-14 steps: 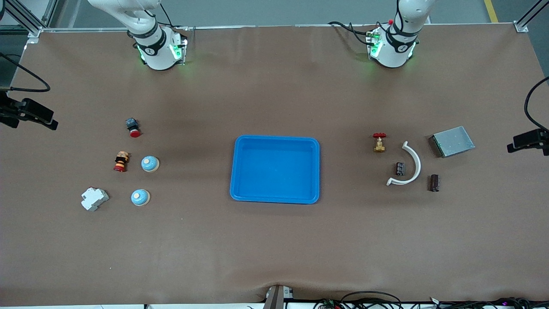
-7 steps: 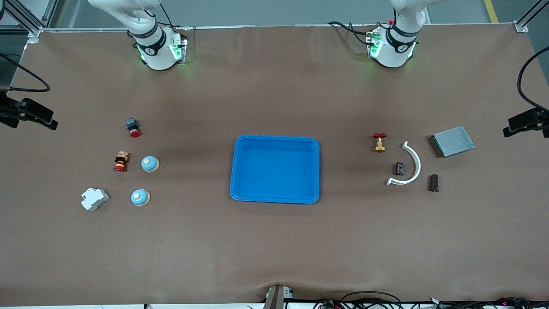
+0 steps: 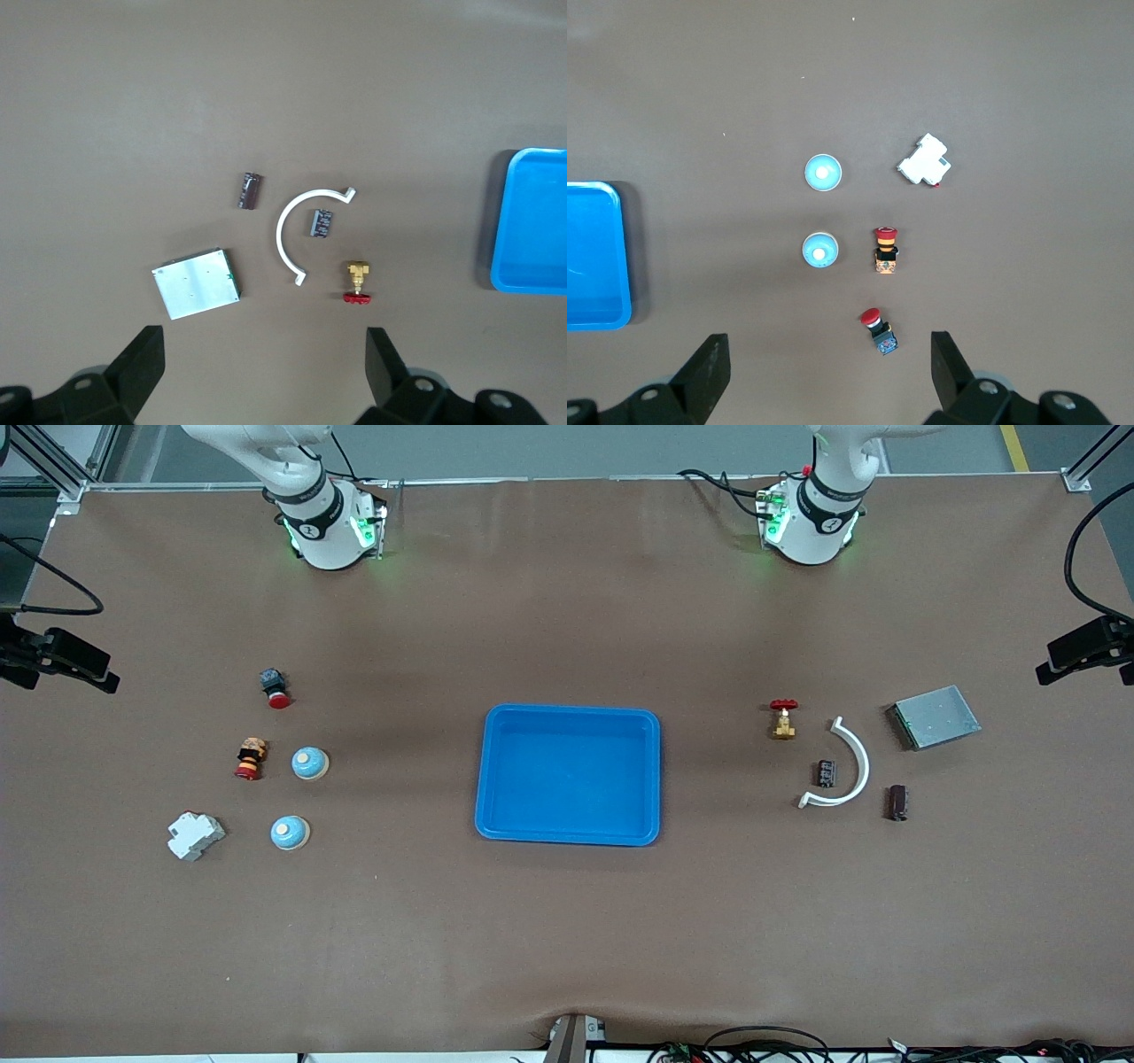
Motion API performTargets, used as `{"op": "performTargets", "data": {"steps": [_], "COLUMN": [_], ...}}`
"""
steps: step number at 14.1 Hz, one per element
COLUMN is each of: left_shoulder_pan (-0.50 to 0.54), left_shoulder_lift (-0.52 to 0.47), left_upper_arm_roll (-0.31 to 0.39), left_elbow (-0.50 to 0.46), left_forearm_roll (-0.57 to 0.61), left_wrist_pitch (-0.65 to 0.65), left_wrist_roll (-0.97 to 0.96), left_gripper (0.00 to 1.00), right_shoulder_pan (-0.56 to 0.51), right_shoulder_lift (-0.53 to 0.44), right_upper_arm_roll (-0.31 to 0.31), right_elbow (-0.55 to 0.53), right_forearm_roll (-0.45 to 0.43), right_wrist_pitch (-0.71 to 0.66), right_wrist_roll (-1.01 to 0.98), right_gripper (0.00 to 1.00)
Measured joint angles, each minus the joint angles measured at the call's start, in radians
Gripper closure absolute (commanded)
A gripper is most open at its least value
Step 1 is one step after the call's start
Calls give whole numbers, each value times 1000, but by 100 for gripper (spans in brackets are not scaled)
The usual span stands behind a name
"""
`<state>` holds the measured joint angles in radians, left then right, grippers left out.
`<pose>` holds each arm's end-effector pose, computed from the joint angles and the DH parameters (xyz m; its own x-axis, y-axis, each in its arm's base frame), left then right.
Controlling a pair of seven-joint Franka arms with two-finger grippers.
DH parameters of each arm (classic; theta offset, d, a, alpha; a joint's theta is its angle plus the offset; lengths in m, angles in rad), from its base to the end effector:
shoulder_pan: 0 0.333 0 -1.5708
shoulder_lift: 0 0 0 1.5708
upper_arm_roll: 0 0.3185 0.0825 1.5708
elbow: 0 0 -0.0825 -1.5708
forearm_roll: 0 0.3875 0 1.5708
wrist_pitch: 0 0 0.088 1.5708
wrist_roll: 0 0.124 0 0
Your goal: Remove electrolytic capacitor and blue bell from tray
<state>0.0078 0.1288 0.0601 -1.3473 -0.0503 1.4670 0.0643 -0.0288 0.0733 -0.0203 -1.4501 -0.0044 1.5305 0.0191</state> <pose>0.5867 0.0306 0.6325 1.0000 -0.0020 -0.0060 -0.0017 -0.9991 0.0428 0.5769 -0.0284 0.6220 0.9976 -0.0683 0.0072 -0.0683 -0.9976 0.0057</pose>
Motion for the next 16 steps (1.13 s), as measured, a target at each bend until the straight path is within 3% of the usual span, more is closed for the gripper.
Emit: {"op": "performTargets", "data": {"steps": [5,12,16], "left_shoulder_pan": [-5,-5,-4], "left_shoulder_lift": [-29,-192,-210], "left_upper_arm_roll": [-67,-103,-104], "left_elbow": [-36,-300,-292], "left_forearm_roll": [-1,-1,13], "left_wrist_pitch": [3,170,209], "left_wrist_roll": [-71,-76,-60], "left_gripper": [0,0,0], "right_shoulder_pan": [0,-1,-1], "right_shoulder_lift": [0,0,0], "right_upper_arm_roll": [-1,-2,-3], "right_elbow": [0,0,0], "right_forearm_roll": [0,0,-1], "right_wrist_pitch": [0,0,0], "right_wrist_roll": [0,0,0], "right_gripper": [0,0,0]}}
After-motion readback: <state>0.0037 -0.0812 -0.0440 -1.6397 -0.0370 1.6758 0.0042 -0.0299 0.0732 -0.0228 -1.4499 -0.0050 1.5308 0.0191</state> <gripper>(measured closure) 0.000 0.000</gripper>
